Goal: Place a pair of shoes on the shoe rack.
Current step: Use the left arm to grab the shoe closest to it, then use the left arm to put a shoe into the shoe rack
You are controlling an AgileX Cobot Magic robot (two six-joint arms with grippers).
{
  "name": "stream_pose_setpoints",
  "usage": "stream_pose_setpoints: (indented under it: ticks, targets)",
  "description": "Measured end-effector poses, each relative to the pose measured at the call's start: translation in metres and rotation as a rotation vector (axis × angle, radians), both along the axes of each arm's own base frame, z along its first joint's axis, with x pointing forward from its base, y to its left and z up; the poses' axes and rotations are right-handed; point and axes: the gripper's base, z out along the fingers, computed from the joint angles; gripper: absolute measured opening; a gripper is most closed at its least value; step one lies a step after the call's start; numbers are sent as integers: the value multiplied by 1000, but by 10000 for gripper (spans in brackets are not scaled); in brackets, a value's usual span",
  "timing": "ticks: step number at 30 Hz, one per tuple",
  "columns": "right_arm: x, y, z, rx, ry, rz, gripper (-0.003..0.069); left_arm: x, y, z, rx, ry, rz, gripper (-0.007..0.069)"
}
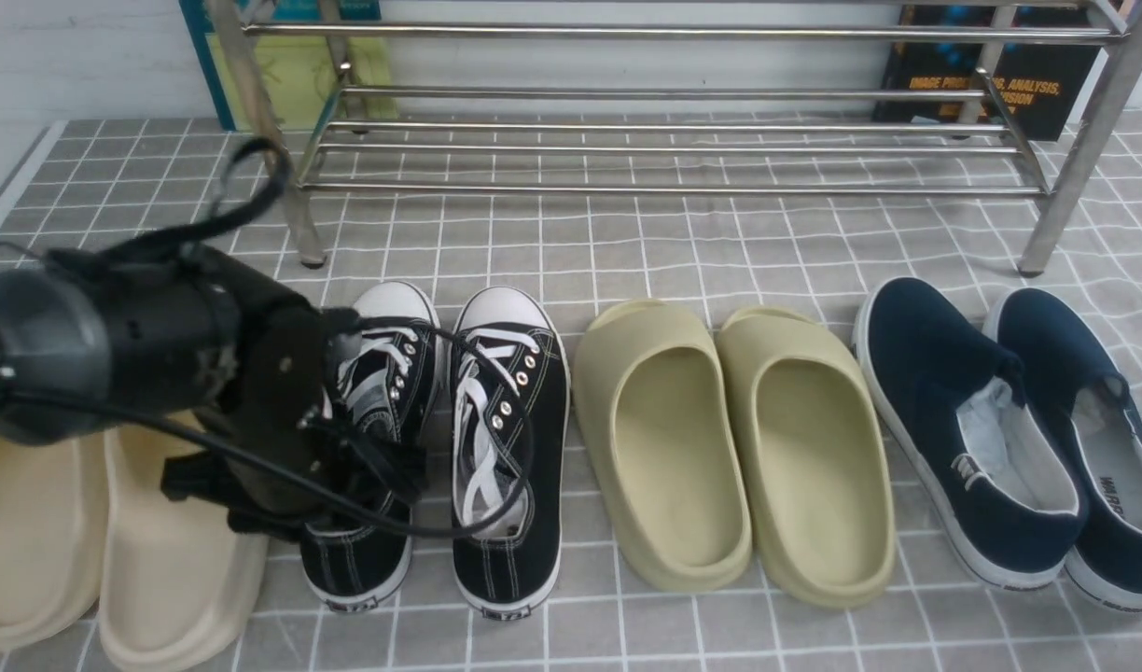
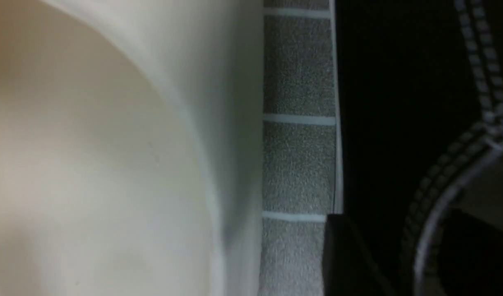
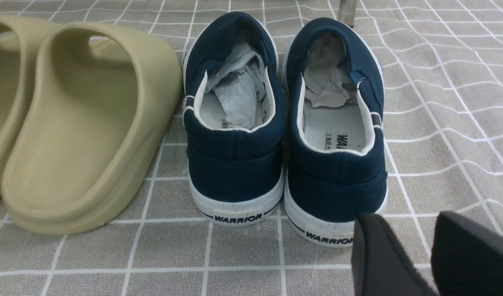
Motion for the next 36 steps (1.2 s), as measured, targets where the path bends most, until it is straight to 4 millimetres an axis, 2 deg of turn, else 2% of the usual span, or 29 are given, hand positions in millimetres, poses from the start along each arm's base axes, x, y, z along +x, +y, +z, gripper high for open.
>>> stream_pose_setpoints:
  ticks: [1, 2, 6, 7, 8, 9, 10, 11, 14, 15, 18, 20, 23, 27, 28, 29, 36]
  targets:
    - [0, 0, 0, 0, 0, 0, 239, 0, 0, 0, 3, 0, -1, 258]
    - [0, 0, 0, 0, 0, 0, 239, 0, 1, 0, 12, 2, -5, 187]
    - [0, 0, 0, 0, 0, 0, 239, -2, 2, 9, 8, -21, -4, 56]
    - [0, 0, 0, 0, 0, 0, 239, -4, 4, 19, 3, -47, -4, 18]
    - [0, 0, 0, 0, 0, 0, 239, -5, 4, 20, 1, -52, -5, 18]
    - [0, 0, 0, 0, 0, 0, 239, -10, 7, 36, -4, -76, 3, -13]
    - [0, 0, 0, 0, 0, 0, 239, -11, 7, 40, -7, -87, 4, -13]
    - [0, 0, 0, 0, 0, 0, 239, -16, 10, 58, -9, -110, 12, -13]
    - [0, 0, 0, 0, 0, 0, 239, -18, 12, 93, -38, -191, 20, -13]
    - [0, 0, 0, 0, 0, 0, 239, -18, 12, 96, -40, -198, 19, -13]
    - [0, 0, 0, 0, 0, 0, 239, -10, 8, 135, -67, -300, -9, -13]
    - [0, 0, 0, 0, 0, 0, 239, -4, 6, 145, -63, -313, -24, -13]
    - [0, 0, 0, 0, 0, 0, 239, 12, 0, 147, -49, -295, -31, -13]
    - [0, 0, 0, 0, 0, 0, 239, 43, -2, 139, -59, -250, 9, -13]
    - [0, 0, 0, 0, 0, 0, 239, 45, -2, 139, -60, -249, 12, -13]
    - [0, 0, 0, 0, 0, 0, 239, 58, 0, 134, -70, -233, 36, -13]
    - [0, 0, 0, 0, 0, 0, 239, 106, 20, 135, -117, -258, 127, -13]
